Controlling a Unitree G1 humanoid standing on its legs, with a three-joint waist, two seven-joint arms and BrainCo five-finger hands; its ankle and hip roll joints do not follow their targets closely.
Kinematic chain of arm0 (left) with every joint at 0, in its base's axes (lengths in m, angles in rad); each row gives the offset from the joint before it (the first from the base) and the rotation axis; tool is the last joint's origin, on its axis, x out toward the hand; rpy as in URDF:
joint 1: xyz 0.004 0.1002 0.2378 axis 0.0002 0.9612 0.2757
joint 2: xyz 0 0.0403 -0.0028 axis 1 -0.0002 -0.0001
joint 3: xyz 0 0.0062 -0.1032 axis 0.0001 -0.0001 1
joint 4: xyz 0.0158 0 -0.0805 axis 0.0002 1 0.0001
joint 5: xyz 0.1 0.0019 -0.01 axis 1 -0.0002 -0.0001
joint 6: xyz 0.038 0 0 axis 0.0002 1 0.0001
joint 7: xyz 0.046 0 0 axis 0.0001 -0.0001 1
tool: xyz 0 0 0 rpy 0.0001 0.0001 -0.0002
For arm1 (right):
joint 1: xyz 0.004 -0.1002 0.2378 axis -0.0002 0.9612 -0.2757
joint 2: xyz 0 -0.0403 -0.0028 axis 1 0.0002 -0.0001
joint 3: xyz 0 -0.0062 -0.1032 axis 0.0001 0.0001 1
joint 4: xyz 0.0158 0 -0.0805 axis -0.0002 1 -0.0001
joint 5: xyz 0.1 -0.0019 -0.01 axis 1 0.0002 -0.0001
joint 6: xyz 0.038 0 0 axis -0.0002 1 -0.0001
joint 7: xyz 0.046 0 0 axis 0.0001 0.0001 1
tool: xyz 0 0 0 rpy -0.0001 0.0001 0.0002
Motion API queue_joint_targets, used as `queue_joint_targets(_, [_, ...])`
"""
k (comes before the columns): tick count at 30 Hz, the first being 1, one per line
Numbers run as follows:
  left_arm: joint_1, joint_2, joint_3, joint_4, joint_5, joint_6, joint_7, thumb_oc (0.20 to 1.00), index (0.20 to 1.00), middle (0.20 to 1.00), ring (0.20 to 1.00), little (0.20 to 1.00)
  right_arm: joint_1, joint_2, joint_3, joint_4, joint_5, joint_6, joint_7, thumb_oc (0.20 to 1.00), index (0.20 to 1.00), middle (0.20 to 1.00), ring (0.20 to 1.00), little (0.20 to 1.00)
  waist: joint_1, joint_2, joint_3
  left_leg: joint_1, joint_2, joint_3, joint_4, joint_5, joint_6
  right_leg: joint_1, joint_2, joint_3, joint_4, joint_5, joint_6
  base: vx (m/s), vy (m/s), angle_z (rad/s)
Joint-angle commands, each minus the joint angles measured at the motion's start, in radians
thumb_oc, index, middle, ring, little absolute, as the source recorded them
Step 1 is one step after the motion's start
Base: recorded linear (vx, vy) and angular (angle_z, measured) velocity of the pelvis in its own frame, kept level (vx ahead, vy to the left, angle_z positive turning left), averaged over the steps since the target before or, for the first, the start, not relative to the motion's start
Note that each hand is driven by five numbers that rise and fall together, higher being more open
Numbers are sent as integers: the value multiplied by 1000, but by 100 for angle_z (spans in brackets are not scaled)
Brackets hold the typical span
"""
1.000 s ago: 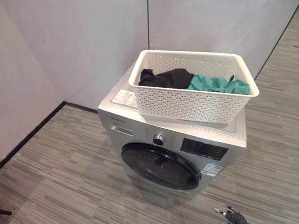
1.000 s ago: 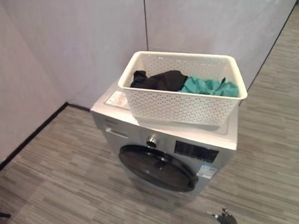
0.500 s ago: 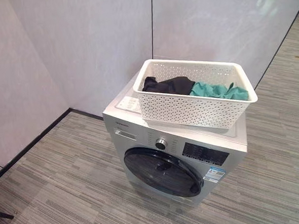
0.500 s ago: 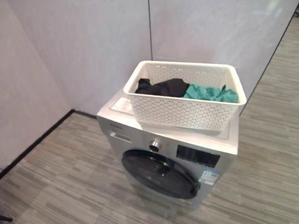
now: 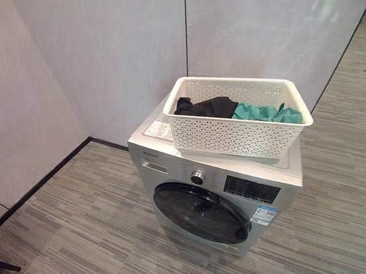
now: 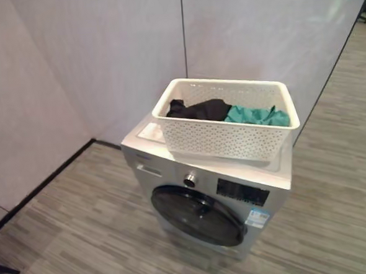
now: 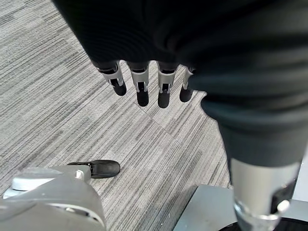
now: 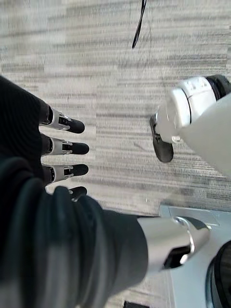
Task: Grab the laundry basket,head to the washer,open it,put in the laundry and shut it.
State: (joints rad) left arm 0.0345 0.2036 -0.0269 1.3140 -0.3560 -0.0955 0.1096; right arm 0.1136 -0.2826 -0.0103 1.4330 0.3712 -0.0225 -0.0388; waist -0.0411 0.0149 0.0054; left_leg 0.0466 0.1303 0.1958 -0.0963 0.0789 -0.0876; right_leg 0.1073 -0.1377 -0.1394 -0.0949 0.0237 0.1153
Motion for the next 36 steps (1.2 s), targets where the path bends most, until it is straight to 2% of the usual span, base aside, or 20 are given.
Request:
queue_joint_targets(1, [-66, 7, -3, 28, -28, -40, -7, 1000, 1000, 1000, 1000, 1000, -60, -2, -38, 61, 25, 3, 8, 1000, 1000, 1000, 1000, 1000, 11, -29, 27, 37, 14, 9, 59, -94, 2, -48, -66, -70, 36, 1, 41, 0, 0, 0])
queue_joint_targets(8, [-64, 3, -8, 26, -27, -44, -7, 1000, 1000, 1000, 1000, 1000, -58, -2, -10, 45, -16, -1, 5, 1000, 1000, 1000, 1000, 1000, 9, -27, 29, 39, 13, 10, 57, -93, 0, -45, -67, -72, 33, 1, 41, 0, 0, 0])
queue_joint_targets(15, [-64, -7, -13, 14, -44, -60, 2, 1000, 1000, 1000, 1000, 1000, -41, 2, 56, -48, -72, -32, -1, 1000, 1000, 1000, 1000, 1000, -6, -23, 45, 37, 13, 19, 59, -90, -1, -53, -66, -62, 37, 0, 42, 0, 0, 0])
queue_joint_targets(23, [-59, -5, -10, 18, -46, -64, 3, 1000, 1000, 1000, 1000, 1000, -43, -14, 3, -11, -23, -37, -14, 1000, 1000, 1000, 1000, 1000, -10, -17, 46, 41, 13, 24, 56, -92, -2, -53, -66, -57, 35, -1, 42, 0, 0, 0])
queue_joint_targets(24, [-33, -8, -157, 59, 183, -32, -29, 1000, 1000, 1000, 1000, 1000, -109, -40, 171, -140, -156, -43, -12, 1000, 1000, 1000, 1000, 1000, 90, -5, 44, -43, 10, -20, 49, -4, -15, 64, -44, -181, 8, -72, 28, 0, 0, 0])
queue_joint_targets(36, [-29, -8, -157, 59, 177, -33, -28, 1000, 1000, 1000, 1000, 1000, -106, -38, 164, -132, -152, -44, -18, 1000, 1000, 1000, 1000, 1000, 91, -4, 43, -30, 8, -17, 27, -1, -15, 59, -47, -180, 8, -67, 33, 2, 1, 8])
